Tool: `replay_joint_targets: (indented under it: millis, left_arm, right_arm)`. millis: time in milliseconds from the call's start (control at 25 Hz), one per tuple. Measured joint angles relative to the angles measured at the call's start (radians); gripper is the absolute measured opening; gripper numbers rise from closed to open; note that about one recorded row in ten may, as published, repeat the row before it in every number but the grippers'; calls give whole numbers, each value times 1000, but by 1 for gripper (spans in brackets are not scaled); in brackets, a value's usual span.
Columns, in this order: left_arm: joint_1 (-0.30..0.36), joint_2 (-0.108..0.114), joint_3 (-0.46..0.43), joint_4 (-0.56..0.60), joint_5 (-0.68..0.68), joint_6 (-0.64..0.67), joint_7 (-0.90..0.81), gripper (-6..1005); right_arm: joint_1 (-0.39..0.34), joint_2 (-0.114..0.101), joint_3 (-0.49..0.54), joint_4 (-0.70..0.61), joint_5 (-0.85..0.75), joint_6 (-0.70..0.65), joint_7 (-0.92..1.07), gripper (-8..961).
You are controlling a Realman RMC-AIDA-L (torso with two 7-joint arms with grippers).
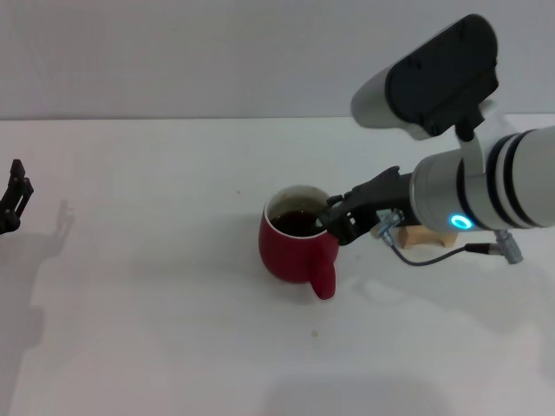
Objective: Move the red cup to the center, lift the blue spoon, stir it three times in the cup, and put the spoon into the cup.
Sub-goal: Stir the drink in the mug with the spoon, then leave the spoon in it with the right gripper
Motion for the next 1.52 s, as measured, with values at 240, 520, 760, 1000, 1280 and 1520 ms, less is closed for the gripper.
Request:
replay_joint_targets:
  millis: [240, 520, 760, 1000, 1280, 1520]
  left_arm:
    - [0, 0, 2, -3, 3, 8, 1, 840]
    - [0, 0, 5, -3, 3, 15, 0, 840]
    - [16, -1, 8, -3, 3, 25, -3, 840]
    - [27, -1, 9, -3, 2, 41, -3, 840]
    - [31, -3, 12, -3, 2, 46, -3, 840]
    - [31, -3, 23, -3, 2, 46, -3, 840]
  right_arm:
    - [12, 2, -57, 4, 1, -9, 16, 175]
    - [41, 3, -78, 1, 2, -23, 26, 177]
    - [51, 3, -74, -10, -1, -36, 27, 179]
    - [52, -1, -58, -33, -29, -51, 27, 180]
    - [45, -3, -34, -50, -49, -59, 26, 182]
    - [25, -4, -18, -39, -51, -48, 19, 184]
